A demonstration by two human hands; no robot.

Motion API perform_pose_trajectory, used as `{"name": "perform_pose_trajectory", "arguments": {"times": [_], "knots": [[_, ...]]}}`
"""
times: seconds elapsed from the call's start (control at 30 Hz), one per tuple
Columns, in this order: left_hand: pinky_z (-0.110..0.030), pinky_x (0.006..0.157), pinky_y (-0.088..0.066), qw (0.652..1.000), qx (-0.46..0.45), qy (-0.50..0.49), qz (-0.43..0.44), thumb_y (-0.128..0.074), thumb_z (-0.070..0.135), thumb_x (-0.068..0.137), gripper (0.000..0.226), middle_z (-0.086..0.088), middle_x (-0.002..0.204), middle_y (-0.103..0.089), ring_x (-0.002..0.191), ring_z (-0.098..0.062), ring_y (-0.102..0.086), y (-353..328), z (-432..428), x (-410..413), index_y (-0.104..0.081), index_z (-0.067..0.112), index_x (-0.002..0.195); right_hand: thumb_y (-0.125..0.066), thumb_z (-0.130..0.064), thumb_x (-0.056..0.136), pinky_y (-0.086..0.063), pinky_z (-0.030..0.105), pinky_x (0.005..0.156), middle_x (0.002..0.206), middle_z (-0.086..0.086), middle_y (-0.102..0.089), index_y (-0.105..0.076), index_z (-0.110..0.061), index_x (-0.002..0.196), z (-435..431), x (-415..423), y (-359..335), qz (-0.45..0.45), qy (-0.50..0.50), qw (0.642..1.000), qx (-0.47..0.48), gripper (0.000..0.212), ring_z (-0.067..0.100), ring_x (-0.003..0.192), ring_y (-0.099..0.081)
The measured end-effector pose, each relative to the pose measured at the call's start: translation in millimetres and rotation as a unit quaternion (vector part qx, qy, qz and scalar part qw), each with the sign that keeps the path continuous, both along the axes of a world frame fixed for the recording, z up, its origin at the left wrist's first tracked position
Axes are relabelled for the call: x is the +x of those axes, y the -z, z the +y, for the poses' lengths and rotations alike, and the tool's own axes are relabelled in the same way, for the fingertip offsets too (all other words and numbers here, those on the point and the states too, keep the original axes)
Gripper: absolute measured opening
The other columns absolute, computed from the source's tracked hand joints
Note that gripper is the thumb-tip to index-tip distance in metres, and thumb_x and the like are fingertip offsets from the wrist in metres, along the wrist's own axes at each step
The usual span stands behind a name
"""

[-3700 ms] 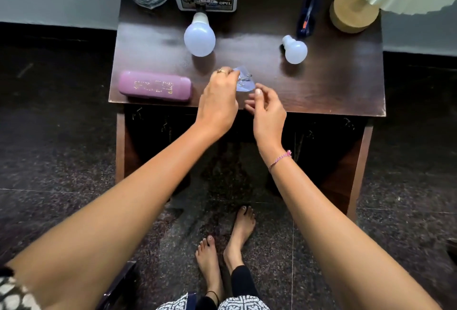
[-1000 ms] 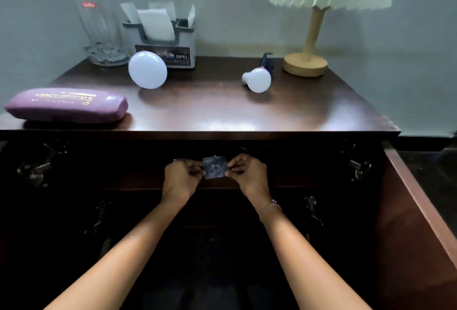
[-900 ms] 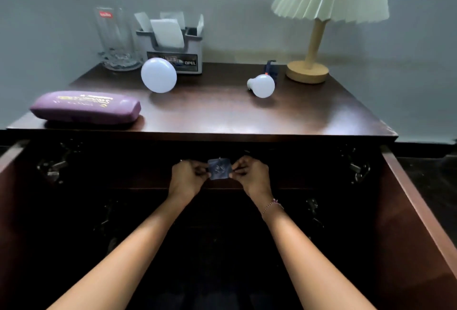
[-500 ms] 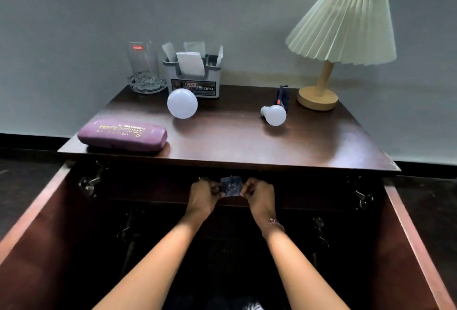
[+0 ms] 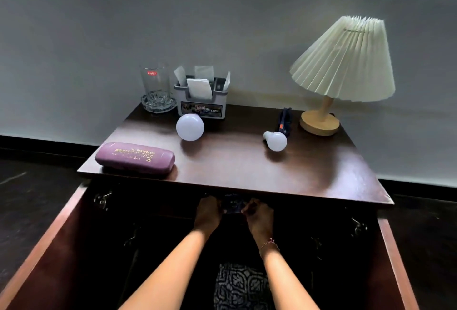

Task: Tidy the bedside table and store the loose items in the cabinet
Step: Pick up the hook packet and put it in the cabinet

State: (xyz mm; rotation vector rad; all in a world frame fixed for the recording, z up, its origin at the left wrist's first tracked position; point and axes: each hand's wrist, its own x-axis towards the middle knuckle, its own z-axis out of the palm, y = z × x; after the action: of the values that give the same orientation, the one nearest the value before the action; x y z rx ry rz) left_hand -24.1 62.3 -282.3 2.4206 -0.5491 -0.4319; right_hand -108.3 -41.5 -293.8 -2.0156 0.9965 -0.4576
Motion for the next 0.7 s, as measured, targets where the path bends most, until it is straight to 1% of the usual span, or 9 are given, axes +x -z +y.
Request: {"name": "perform_pose_trajectory", "arguments": {"times": [0.07,0.13,0.17,0.27,0.33,0.4,0.5,0.57,0.7], "knots": [[-0.027,0.086,-0.046,1.0,0.005,-0.002,0.009,-0.058,0.017,0.087,0.026,-0.015,0.112,-0.068,0.108,-0.024,-0.063,1.2,-0.8,2.1,-0.069,0.006,0.107,-0.061,0.008,0.073,-0.042,0.018,0.069,0.075,0.012,-0.073,-0.06,-0.018,0.055,-1.7,0.9,1.1,-0.003,-0.004,1.0,0.018,0.031,0.014,0.073,-0.064],[-0.024,0.086,-0.046,0.999,0.003,-0.005,0.035,-0.057,0.015,0.088,0.026,-0.013,0.115,-0.068,0.109,-0.021,-0.063,1.4,-1.0,4.3,-0.068,0.007,0.11,-0.059,0.009,0.074,-0.049,0.028,0.077,0.079,0.015,-0.073,-0.066,-0.01,0.062,-2.4,1.3,1.9,-0.001,-0.006,0.999,0.035,0.024,0.023,0.08,-0.068],[-0.024,0.086,-0.046,0.999,0.0,-0.008,0.042,-0.057,0.014,0.088,0.026,-0.013,0.116,-0.067,0.109,-0.021,-0.062,1.2,-1.4,6.0,-0.067,0.007,0.112,-0.058,0.009,0.074,-0.049,0.03,0.078,0.08,0.015,-0.073,-0.069,-0.006,0.067,-1.8,1.0,1.0,-0.001,-0.005,1.0,0.03,0.02,0.025,0.083,-0.069],[-0.029,0.091,-0.048,0.998,-0.033,-0.021,0.057,-0.06,0.011,0.087,0.026,-0.017,0.117,-0.065,0.11,-0.024,-0.061,-1.8,-3.4,8.5,-0.064,0.003,0.112,-0.058,0.004,0.077,-0.053,0.033,0.082,0.087,0.016,-0.074,-0.073,-0.003,0.078,-0.1,0.0,0.4,0.014,-0.006,1.0,0.001,0.017,0.026,0.088,-0.069],[-0.034,0.098,-0.046,0.997,-0.051,-0.021,0.06,-0.062,0.008,0.085,0.031,-0.017,0.122,-0.061,0.115,-0.026,-0.057,-7.7,-4.5,8.7,-0.061,0.0,0.115,-0.058,0.005,0.077,-0.053,0.034,0.083,0.087,0.018,-0.074,-0.073,-0.001,0.077,-0.7,-0.7,-3.1,0.013,-0.015,1.0,0.006,0.016,0.028,0.089,-0.069],[-0.032,0.101,-0.042,0.997,-0.058,0.003,0.052,-0.064,0.006,0.084,0.035,-0.016,0.125,-0.059,0.119,-0.027,-0.054,-10.4,-3.9,8.7,-0.06,-0.001,0.118,-0.057,0.009,0.075,-0.05,0.03,0.081,0.083,0.017,-0.074,-0.073,0.001,0.072,-1.6,0.3,-7.4,0.003,-0.018,1.0,0.025,0.018,0.027,0.086,-0.07],[-0.033,0.087,-0.048,0.998,-0.045,0.018,0.038,-0.063,0.004,0.082,0.026,-0.022,0.112,-0.066,0.106,-0.032,-0.062,-16.0,-0.3,3.1,-0.065,-0.003,0.107,-0.06,0.01,0.074,-0.046,0.016,0.072,0.084,0.018,-0.074,-0.073,0.002,0.076,-2.0,0.1,-14.5,0.002,-0.019,0.999,0.046,0.015,0.025,0.085,-0.07],[-0.028,0.08,-0.049,0.999,-0.035,0.012,0.032,-0.062,0.007,0.082,0.023,-0.021,0.104,-0.07,0.099,-0.028,-0.066,-20.7,3.2,-2.0,-0.07,0.001,0.104,-0.062,0.008,0.075,-0.041,0.007,0.066,0.086,0.015,-0.074,-0.073,0.0,0.078,-0.3,-1.4,-18.0,0.0,-0.018,0.999,0.041,0.015,0.021,0.084,-0.069],[-0.036,0.085,-0.052,0.998,-0.051,-0.014,0.026,-0.058,0.005,0.083,0.023,-0.024,0.098,-0.071,0.096,-0.032,-0.067,-31.2,7.6,-6.8,-0.071,0.0,0.101,-0.061,0.011,0.076,-0.04,-0.003,0.061,0.086,0.011,-0.073,-0.069,-0.007,0.076,6.7,-9.9,-22.8,-0.034,-0.02,0.998,0.051,0.02,0.019,0.079,-0.068]]}}
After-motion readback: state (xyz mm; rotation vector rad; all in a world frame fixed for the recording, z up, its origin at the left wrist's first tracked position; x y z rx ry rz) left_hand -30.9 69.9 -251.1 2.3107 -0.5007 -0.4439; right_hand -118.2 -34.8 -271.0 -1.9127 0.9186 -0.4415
